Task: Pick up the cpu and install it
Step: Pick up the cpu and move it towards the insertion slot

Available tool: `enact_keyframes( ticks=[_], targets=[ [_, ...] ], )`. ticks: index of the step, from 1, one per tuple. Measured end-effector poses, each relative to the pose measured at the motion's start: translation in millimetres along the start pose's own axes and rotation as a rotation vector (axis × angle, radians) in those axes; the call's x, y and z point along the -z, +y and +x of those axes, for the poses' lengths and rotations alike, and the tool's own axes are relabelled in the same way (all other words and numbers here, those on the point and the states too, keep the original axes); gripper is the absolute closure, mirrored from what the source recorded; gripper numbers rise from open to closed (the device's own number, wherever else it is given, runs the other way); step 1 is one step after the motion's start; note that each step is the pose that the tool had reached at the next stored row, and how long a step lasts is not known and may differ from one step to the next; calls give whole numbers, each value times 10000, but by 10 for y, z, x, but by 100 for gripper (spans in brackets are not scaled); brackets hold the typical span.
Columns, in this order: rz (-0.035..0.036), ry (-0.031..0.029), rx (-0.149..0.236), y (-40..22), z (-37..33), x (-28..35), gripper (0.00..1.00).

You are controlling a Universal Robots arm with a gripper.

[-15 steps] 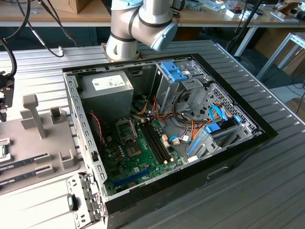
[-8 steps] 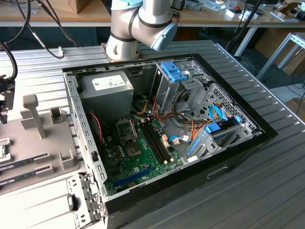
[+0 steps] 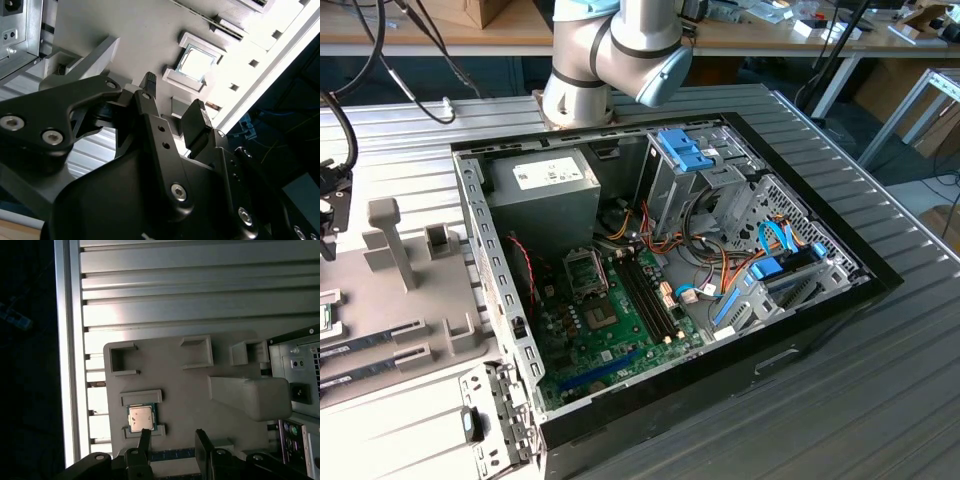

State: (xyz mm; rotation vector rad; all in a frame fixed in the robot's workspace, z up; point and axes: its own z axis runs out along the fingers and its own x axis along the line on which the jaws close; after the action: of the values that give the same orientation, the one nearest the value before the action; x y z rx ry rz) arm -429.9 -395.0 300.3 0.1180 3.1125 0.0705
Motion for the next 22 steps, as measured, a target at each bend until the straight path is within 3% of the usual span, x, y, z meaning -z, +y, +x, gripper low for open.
enact_keyframes(
  ticks=[22],
  targets=[
    [0, 0, 0, -3, 3, -71, 52]
  ],
)
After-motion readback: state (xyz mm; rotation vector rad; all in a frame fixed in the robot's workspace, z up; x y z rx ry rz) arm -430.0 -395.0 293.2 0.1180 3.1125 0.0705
